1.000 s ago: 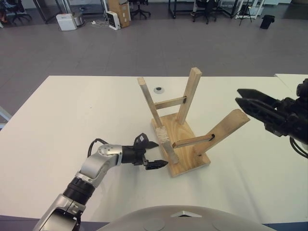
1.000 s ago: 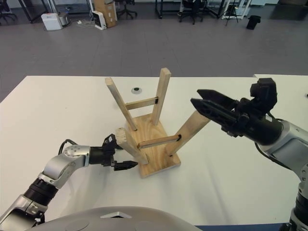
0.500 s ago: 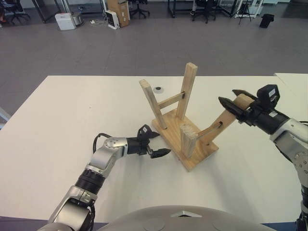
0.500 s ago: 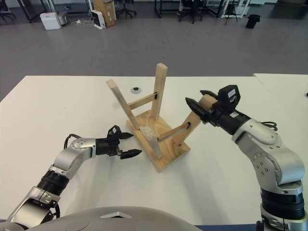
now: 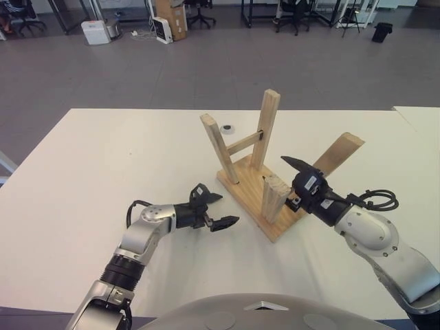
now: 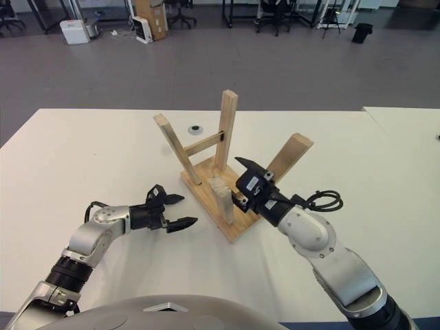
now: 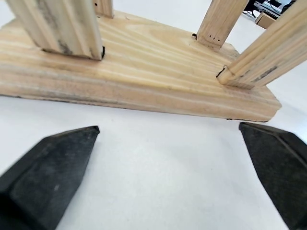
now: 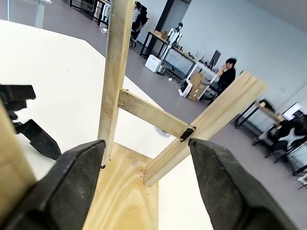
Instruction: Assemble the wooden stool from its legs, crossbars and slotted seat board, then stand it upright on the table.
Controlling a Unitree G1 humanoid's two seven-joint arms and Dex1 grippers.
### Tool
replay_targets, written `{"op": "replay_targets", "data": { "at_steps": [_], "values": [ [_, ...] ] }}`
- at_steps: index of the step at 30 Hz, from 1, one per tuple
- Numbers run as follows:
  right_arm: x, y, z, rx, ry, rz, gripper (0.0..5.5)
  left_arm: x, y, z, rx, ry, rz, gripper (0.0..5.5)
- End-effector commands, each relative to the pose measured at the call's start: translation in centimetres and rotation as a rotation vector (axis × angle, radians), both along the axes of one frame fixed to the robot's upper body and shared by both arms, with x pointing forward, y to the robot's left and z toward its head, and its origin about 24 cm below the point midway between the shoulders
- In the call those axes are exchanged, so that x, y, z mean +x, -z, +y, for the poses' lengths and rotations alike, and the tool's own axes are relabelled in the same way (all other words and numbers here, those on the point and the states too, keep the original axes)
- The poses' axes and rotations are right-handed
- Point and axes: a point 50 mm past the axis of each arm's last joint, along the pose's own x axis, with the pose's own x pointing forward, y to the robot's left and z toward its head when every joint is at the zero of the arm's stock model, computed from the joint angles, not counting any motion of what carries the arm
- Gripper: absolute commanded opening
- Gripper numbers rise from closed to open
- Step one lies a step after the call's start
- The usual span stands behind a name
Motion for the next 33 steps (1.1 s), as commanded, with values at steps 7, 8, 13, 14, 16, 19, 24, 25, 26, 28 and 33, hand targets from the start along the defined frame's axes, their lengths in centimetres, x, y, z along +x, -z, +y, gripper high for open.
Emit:
{"op": "replay_targets", "data": {
  "at_steps": [7,8,13,14,16,19,24,25,26,28,33],
  "values": [
    [3.2,-3.4,0.4,0.454,0.021,0.096,3.24,0.5,-0.9,-0.7,0.006,0.045,-0.051,5.38],
    [3.7,-5.1,0.2,0.521,0.011,0.058,3.24,0.5,-1.1,-0.7,0.003,0.047,-0.056,5.38],
    [5.3,-14.0,-3.0,0.623,0.038,-0.204,3.24,0.7,-1.6,-0.8,-0.003,0.046,-0.074,5.38],
    [5.5,-15.1,-4.5,0.577,0.097,-0.247,3.24,0.6,-1.6,-0.8,0.001,0.049,-0.078,5.38],
    [6.0,-15.3,-7.8,0.443,0.251,-0.253,3.24,0.2,-1.8,-0.8,-0.002,0.055,-0.083,5.38],
    [6.1,-9.3,-11.7,0.121,0.418,-0.04,3.24,-2.3,-3.5,-0.7,-0.11,0.222,-0.046,5.38],
    [4.6,-3.1,-11.3,0.067,0.407,0.149,3.24,-3.8,-8.2,1.1,-0.352,0.3,-0.162,5.38],
    [4.5,-2.9,-11.0,0.076,0.401,0.152,3.24,-3.2,-9.0,1.2,-0.398,0.275,-0.206,5.38],
    [4.4,-2.8,-10.9,0.08,0.4,0.153,3.24,-2.7,-9.6,1.2,-0.426,0.26,-0.241,5.38],
    [4.4,-2.5,-11.0,0.079,0.403,0.158,3.24,-1.8,-10.7,1.2,-0.46,0.251,-0.318,5.38],
    [4.6,-2.2,-10.3,0.081,0.371,0.166,3.24,-1.2,-12.1,-0.8,-0.515,0.272,-0.442,5.38]
  ]
}}
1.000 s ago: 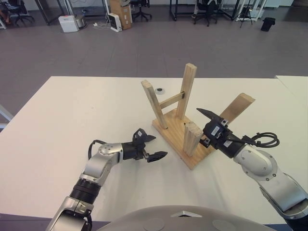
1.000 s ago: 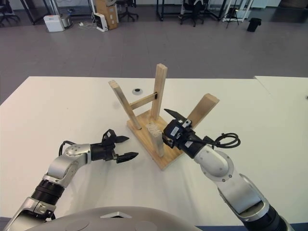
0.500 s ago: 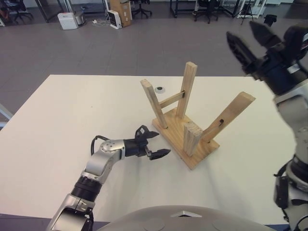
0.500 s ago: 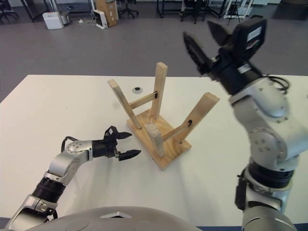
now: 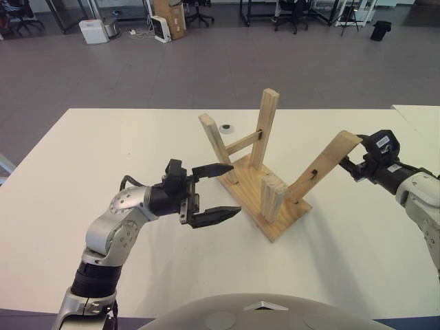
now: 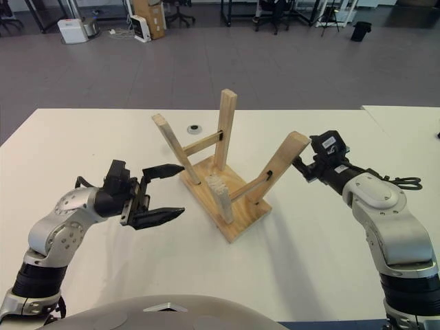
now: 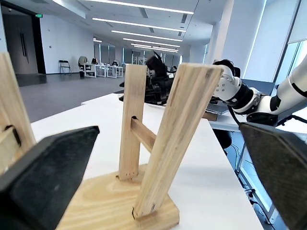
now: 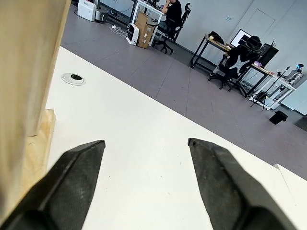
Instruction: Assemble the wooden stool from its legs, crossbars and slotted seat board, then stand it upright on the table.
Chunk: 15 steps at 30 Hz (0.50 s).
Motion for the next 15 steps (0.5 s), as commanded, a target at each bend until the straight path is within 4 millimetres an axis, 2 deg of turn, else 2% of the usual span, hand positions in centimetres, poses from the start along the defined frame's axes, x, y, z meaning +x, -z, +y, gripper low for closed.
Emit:
{"op": "replay_targets", "data": {
  "at_steps": [1,6,9,13,15],
  "values": [
    [0.0,0.2,1.1,0.016,-0.068,0.009,3.24,0.3,-1.2,-1.4,-0.048,-0.003,-0.072,5.38],
    [-0.6,0.3,4.0,0.084,-0.236,0.013,3.24,0.7,-1.6,-2.2,-0.072,-0.068,-0.121,5.38],
    [-0.7,0.5,4.4,0.086,-0.264,0.021,3.24,1.5,-0.7,-2.7,-0.019,-0.129,-0.127,5.38],
    [-0.7,0.6,4.4,0.087,-0.269,0.018,3.24,1.3,0.3,-2.7,-0.003,-0.153,-0.109,5.38],
    [-0.8,0.7,5.1,0.095,-0.282,0.015,3.24,1.3,0.5,-2.9,0.0,-0.155,-0.107,5.38]
  ]
}}
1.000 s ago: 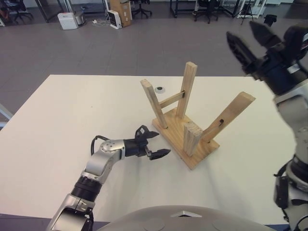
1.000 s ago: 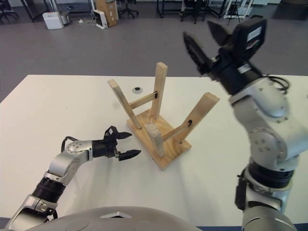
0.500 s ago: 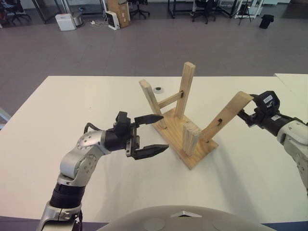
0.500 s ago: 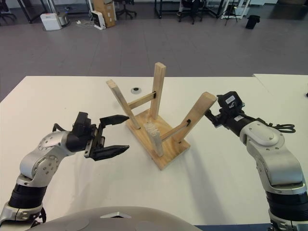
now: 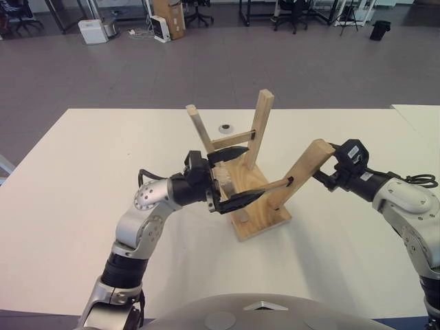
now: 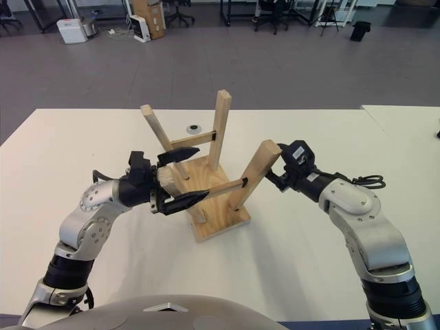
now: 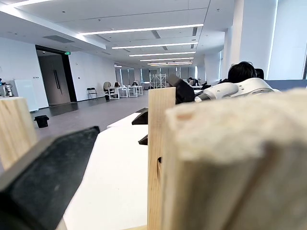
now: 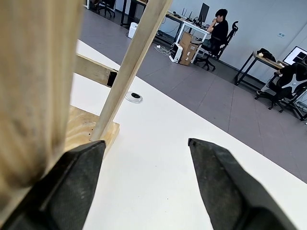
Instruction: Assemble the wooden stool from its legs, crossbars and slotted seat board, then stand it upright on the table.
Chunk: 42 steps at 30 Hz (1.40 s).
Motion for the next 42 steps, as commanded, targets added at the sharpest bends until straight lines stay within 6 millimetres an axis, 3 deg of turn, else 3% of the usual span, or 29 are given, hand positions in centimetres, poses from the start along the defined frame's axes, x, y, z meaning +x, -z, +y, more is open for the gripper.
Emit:
{"op": "replay_targets", "data": {
  "at_steps": [1,8,13,16,22,26,30,34,36,39,42],
  "values": [
    [-0.3,0.1,1.8,0.028,-0.052,-0.008,3.24,0.1,0.5,-0.4,0.019,-0.02,0.003,5.38],
    [-1.8,1.5,7.7,0.074,-0.201,0.022,3.24,1.3,-1.6,-3.4,-0.011,-0.093,-0.021,5.38],
    [-2.0,1.4,9.4,0.072,-0.249,0.012,3.24,0.7,0.2,-4.4,0.061,-0.094,0.011,5.38],
    [-1.1,1.5,7.9,0.037,-0.177,0.006,3.24,0.4,0.8,-4.1,0.077,-0.092,0.026,5.38],
    [1.9,0.2,0.8,0.01,0.073,-0.036,3.24,-0.7,1.2,-1.1,0.138,0.035,0.095,5.38],
    [2.7,-1.4,-1.1,-0.018,0.122,-0.101,3.24,-0.1,0.7,1.4,0.244,0.038,0.069,5.38],
    [3.0,-3.6,-1.8,-0.027,0.135,-0.174,3.24,0.6,-2.3,3.1,0.225,0.02,-0.022,5.38],
    [3.1,-6.8,-1.2,0.127,0.118,-0.251,3.24,-1.3,-9.1,4.3,-0.026,0.282,0.029,5.38],
    [3.2,-8.2,-0.6,0.208,0.097,-0.285,3.24,-2.0,-11.6,4.8,-0.091,0.369,0.028,5.38],
    [3.4,-10.3,0.6,0.33,0.051,-0.339,3.24,-0.1,-14.4,4.4,-0.203,0.217,-0.058,5.38],
    [3.8,-12.0,2.0,0.432,0.01,-0.394,3.24,1.4,-14.9,2.3,-0.174,0.073,-0.059,5.38]
  ]
}}
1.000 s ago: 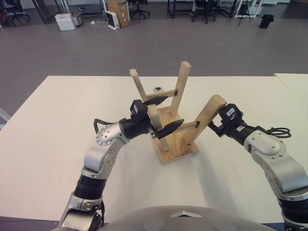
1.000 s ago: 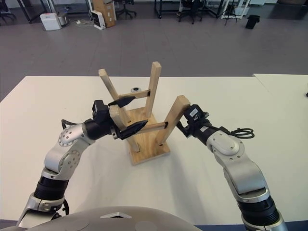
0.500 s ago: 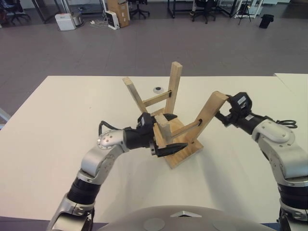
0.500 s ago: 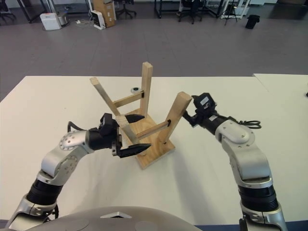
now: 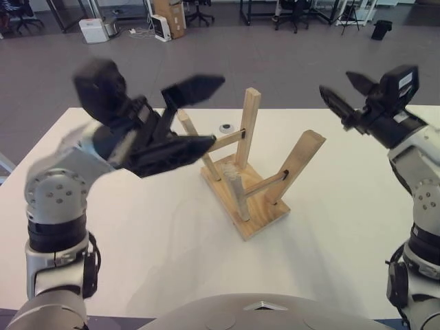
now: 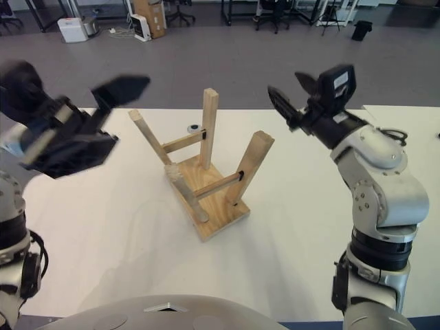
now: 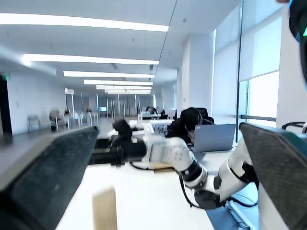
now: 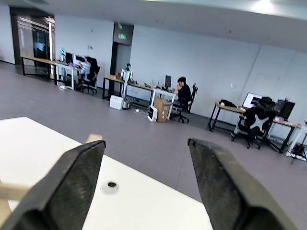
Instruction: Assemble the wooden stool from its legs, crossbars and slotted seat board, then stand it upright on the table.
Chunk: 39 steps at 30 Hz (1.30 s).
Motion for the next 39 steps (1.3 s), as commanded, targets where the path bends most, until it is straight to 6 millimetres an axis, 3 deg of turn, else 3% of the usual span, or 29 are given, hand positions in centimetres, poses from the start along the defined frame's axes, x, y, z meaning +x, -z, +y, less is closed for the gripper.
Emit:
{"op": "replay_targets", "data": {
  "at_steps": [1,3,4,7,8,10,12,19,22,25,28,33,36,39],
  "values": [
    [0.2,-1.6,1.7,0.124,-0.074,-0.05,3.24,1.2,0.1,-2.6,0.038,-0.129,0.042,5.38],
    [0.0,-0.6,2.6,0.177,-0.13,0.001,3.24,1.2,1.8,-3.9,0.097,-0.144,0.126,5.38],
    [-0.1,0.9,3.3,0.186,-0.151,0.07,3.24,0.8,4.1,-4.5,0.231,-0.134,0.169,5.38],
    [-1.4,7.5,4.9,0.145,-0.158,0.34,3.24,-1.9,13.6,-4.7,0.679,-0.023,0.347,5.38],
    [-2.1,8.6,5.5,0.144,-0.17,0.379,3.24,-3.1,16.2,-4.5,0.759,0.005,0.4,5.38],
    [-2.5,8.9,6.0,0.159,-0.181,0.386,3.24,-4.3,18.7,-4.6,0.787,0.01,0.462,5.38],
    [-2.4,8.8,5.9,0.163,-0.17,0.38,3.24,-4.2,19.4,-4.9,0.759,-0.016,0.455,5.38],
    [-2.0,8.5,5.3,0.14,-0.147,0.358,3.24,-2.8,18.7,-4.6,0.734,-0.067,0.387,5.38],
    [-1.8,7.8,5.0,0.138,-0.133,0.326,3.24,-3.3,16.9,-2.4,0.845,0.071,0.244,5.38],
    [-1.8,6.8,5.0,0.128,-0.133,0.287,3.24,-2.6,12.5,0.6,0.827,0.114,0.177,5.38],
    [-1.8,4.8,5.5,0.123,-0.148,0.221,3.24,-1.7,7.8,1.6,0.699,0.099,0.068,5.38],
    [-2.2,-1.6,6.7,0.216,-0.224,0.029,3.24,-0.8,3.0,0.8,0.496,0.042,-0.056,5.38],
    [-2.1,-4.8,5.6,0.264,-0.205,-0.057,3.24,-0.2,1.7,-1.2,0.388,-0.002,-0.108,5.38],
    [-1.3,-4.7,3.8,0.246,-0.116,-0.041,3.24,0.5,2.1,-3.0,0.305,-0.028,-0.102,5.38]
  ]
}}
